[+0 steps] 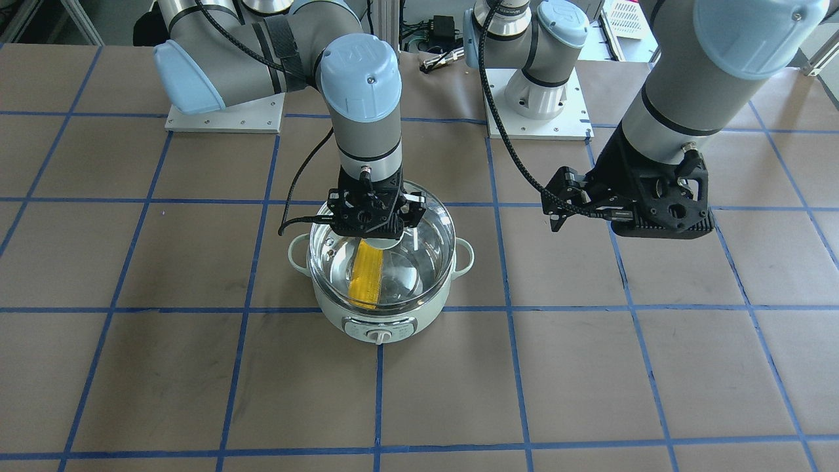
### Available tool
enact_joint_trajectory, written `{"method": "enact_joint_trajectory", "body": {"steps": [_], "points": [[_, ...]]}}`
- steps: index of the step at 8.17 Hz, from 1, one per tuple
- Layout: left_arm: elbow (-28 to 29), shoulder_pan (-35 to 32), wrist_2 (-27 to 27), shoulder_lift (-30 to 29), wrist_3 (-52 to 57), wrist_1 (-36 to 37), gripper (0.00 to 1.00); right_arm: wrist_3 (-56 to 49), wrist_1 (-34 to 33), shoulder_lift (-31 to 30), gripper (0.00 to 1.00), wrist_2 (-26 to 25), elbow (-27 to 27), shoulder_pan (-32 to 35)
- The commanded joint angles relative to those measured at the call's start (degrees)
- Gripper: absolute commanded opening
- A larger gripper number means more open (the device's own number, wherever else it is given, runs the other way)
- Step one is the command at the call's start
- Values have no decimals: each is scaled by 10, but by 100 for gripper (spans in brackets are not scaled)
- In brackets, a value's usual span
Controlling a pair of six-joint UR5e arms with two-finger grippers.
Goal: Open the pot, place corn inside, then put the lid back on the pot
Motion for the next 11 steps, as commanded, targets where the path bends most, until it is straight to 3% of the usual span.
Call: {"method": "enact_joint_trajectory", "body": {"steps": [1,11], "points": [[0,0,-1,0,-1,2,100,0,-5,2,17,1,0,0],[2,-34,-5,-7,-11,20,100,-26,-15,3,12,-4,1,0]]}}
